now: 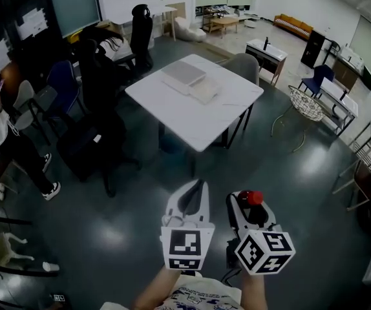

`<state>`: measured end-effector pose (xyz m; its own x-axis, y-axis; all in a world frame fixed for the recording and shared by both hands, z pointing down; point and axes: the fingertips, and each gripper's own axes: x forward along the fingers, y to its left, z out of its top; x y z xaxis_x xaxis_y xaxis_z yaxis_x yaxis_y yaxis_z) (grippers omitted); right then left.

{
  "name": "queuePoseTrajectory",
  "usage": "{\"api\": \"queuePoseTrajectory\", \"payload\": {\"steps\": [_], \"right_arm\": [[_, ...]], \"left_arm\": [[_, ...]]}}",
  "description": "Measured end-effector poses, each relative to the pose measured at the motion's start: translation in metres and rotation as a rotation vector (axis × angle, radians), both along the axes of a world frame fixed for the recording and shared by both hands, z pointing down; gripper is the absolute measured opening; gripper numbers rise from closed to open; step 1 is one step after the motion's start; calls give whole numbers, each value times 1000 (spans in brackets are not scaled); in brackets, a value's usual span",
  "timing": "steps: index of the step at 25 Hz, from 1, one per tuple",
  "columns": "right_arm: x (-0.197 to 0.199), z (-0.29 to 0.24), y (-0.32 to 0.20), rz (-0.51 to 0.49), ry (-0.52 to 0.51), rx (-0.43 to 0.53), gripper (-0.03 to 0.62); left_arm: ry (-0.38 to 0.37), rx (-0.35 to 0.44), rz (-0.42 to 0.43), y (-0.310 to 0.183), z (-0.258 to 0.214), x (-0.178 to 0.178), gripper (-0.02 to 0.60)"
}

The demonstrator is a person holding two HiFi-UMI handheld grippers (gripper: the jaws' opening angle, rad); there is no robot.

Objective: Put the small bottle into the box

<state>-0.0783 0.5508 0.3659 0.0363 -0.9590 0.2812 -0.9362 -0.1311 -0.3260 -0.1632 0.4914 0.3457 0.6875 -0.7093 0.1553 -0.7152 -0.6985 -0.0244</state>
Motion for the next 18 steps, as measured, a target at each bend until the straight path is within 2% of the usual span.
{"api": "queuePoseTrajectory", "payload": {"steps": [11, 18], "right_arm": [[45, -20, -123, 33, 2, 13, 229], [56, -14, -175, 46, 0, 8, 229]], "left_arm": [[18, 4, 35, -122, -17, 42, 20], [19, -6, 47, -177, -9, 54, 20]]}}
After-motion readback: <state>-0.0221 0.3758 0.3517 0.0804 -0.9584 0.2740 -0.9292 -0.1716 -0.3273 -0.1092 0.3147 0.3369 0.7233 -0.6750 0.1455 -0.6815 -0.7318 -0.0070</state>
